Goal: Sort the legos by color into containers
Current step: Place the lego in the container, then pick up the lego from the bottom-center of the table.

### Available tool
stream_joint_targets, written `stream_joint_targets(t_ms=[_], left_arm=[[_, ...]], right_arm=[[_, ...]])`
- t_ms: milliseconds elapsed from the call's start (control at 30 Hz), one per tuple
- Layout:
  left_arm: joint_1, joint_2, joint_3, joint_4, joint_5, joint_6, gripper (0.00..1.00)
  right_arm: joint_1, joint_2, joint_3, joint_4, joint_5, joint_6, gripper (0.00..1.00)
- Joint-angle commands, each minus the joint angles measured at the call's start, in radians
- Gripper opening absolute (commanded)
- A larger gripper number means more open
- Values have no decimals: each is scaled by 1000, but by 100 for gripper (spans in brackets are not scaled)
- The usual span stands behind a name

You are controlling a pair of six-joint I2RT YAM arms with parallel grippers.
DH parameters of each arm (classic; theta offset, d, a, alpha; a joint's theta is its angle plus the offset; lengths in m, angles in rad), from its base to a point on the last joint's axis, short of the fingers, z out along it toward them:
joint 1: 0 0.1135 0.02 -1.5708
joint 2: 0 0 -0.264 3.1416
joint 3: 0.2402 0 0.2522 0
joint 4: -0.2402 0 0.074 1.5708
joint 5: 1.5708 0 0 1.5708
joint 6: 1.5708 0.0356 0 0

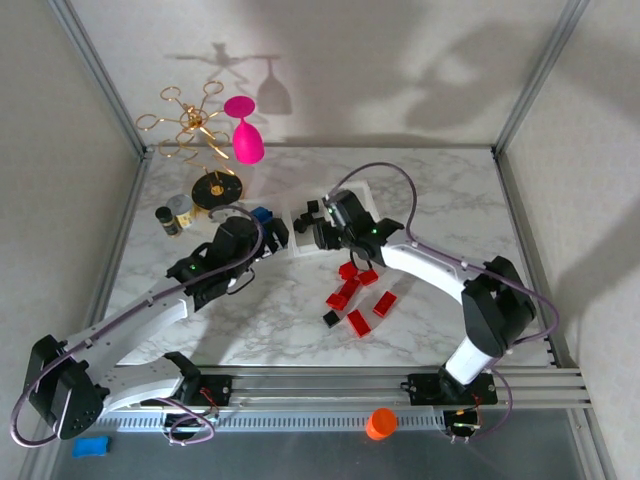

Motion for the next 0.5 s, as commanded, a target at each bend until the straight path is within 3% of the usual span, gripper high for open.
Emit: stream_joint_targets(t_ms=[0, 467], left_arm=[[-27, -30, -29, -22, 0, -17, 100], [-67, -120, -148, -41, -39, -79, 100]], right_arm=[[44, -69, -87, -42, 3, 42, 55], [252, -163, -297, -79, 63, 205, 55]])
